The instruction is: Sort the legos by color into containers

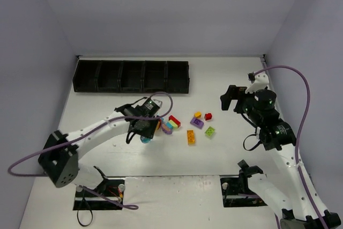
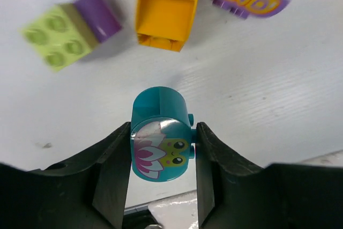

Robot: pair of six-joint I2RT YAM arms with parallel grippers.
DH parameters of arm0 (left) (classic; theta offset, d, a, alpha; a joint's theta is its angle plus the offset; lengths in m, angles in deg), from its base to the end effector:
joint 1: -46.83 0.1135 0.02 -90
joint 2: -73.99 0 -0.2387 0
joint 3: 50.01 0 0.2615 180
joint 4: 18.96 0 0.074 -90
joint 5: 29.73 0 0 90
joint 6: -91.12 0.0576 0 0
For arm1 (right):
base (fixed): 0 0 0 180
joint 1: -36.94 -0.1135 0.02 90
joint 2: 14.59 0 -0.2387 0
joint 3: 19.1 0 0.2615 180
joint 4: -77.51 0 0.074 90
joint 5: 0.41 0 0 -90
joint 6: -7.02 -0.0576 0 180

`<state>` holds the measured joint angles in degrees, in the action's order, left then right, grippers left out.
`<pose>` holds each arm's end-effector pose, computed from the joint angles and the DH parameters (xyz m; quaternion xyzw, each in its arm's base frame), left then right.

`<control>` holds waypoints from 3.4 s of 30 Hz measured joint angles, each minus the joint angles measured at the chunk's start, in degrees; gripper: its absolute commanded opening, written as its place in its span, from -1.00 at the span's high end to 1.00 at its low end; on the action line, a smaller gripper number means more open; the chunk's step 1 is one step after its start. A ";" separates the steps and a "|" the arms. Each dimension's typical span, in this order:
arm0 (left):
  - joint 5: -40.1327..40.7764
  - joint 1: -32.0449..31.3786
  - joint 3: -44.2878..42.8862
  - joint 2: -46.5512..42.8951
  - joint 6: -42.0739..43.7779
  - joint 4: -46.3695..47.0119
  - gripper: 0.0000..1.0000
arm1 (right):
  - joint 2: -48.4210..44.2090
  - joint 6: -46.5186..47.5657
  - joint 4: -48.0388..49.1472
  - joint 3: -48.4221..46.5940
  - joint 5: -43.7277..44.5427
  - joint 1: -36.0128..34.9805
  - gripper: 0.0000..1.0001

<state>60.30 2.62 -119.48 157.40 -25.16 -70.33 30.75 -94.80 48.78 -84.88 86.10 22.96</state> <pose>0.2160 -0.2101 0.1681 0.1522 0.9650 -0.1232 0.1748 0.2198 0.0583 0.3556 -0.0342 0.7555 0.1684 0.6322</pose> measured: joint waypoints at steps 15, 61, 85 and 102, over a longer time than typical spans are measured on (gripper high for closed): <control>8.98 40.63 -41.22 3.78 11.98 -4.35 1.00 | -2.64 -0.39 -0.57 -2.03 -5.92 -1.88 -1.00; -4.98 23.08 -42.62 16.15 12.22 4.15 -0.38 | 0.28 -0.70 -1.60 -1.25 -9.09 -1.88 -1.00; 2.91 -15.26 -34.75 34.67 -24.30 1.55 -0.17 | -13.68 -11.47 -6.05 5.05 5.57 -1.88 -1.00; 12.92 -13.66 -33.11 23.45 -23.10 -3.26 1.00 | -13.75 -11.34 -6.71 5.27 5.49 -1.88 -1.00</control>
<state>73.22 -11.04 -152.59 180.86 -48.27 -73.59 17.00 -106.14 42.07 -79.61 91.59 21.08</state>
